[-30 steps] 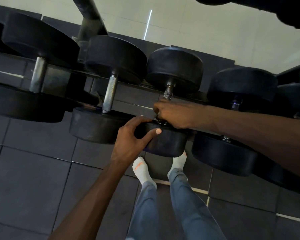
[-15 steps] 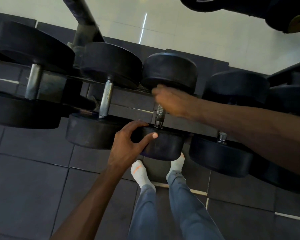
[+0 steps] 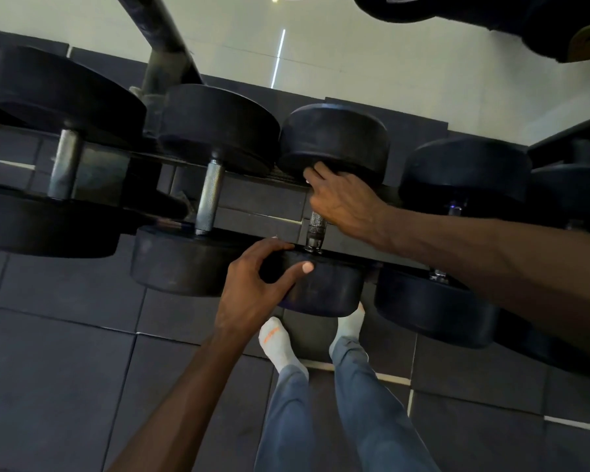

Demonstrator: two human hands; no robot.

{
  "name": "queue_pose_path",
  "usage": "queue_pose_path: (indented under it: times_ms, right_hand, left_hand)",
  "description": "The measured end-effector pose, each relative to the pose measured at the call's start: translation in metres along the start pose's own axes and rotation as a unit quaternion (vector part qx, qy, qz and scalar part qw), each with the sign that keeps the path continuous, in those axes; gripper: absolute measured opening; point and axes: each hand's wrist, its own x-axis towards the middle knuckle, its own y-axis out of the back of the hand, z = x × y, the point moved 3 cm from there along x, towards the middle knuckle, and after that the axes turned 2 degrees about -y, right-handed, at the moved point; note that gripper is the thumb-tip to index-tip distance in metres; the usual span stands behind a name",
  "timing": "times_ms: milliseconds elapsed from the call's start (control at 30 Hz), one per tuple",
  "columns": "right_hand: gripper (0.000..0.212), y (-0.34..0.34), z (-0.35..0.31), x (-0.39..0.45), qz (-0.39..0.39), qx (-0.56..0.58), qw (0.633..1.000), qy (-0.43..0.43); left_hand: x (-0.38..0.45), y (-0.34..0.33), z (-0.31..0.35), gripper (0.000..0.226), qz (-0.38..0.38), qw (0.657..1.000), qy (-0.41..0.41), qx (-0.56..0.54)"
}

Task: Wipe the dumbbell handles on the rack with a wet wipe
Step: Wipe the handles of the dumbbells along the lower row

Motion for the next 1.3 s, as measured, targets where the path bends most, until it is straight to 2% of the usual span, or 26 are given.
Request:
queue_pose_path:
  times_ms: [67,200,300,400,500,700,767,833,933,1000,1033,1167,1300]
  right_hand:
    - [0.014,0.0,0.001,-0.005,0.009,0.037,0.998,-0.04]
    - [0.035,-0.006,-0.008,-0.01,0.014,0.128,0.979,-0.156]
    - [0.033,-0.013,-0.014,-0.014,0.062,0.202,0.947,-0.244]
    - [0.034,-0.023,-0.015,-0.017,0.108,0.265,0.918,-0.277]
    - [0.022,-0.035,-0.014,-0.015,0.148,0.321,0.88,-0.317]
    - [0.023,-0.028,-0.017,-0.015,0.191,0.435,0.752,-0.457]
    - [0.017,-0.024,-0.018,-0.019,0.208,0.49,0.683,-0.5]
    - [0.008,-0.041,-0.01,-0.014,0.179,0.568,0.565,-0.571]
    - [0.017,-0.077,0.004,-0.003,0.104,0.69,0.346,-0.627]
    - [0.021,-0.089,0.006,0.002,0.096,0.772,0.246,-0.578]
    - [0.019,-0.089,0.005,0.002,0.095,0.805,0.216,-0.543]
    - [0.025,-0.08,0.005,-0.013,0.068,0.877,0.179,-0.44]
    - [0.022,-0.079,0.013,-0.025,0.039,0.897,0.223,-0.38]
  left_hand:
    - [0.0,0.0,0.0,0.049,-0.002,1.0,-0.004,-0.001]
    - [0.0,0.0,-0.002,0.048,-0.002,1.0,0.0,0.008]
    - [0.0,-0.001,-0.001,0.048,0.0,1.0,-0.003,0.007]
    - [0.0,0.0,-0.001,0.051,-0.008,1.0,-0.002,0.008]
    - [0.0,0.0,-0.002,0.053,-0.004,1.0,0.006,0.008]
    - [0.0,0.0,-0.001,0.052,0.0,1.0,0.003,-0.002]
    - [-0.001,0.0,-0.002,0.052,0.002,1.0,0.005,-0.002]
    - [-0.002,0.0,-0.001,0.052,0.002,1.0,0.002,-0.008]
    - [-0.003,0.0,0.002,0.052,-0.001,1.0,-0.004,-0.014]
    - [-0.002,0.0,0.002,0.05,0.001,1.0,-0.006,-0.017]
    - [-0.002,0.0,0.002,0.049,0.0,1.0,-0.006,-0.019]
    - [-0.002,0.0,0.001,0.047,-0.004,1.0,-0.008,-0.017]
    - [-0.002,0.001,0.001,0.046,-0.004,1.0,-0.005,-0.01]
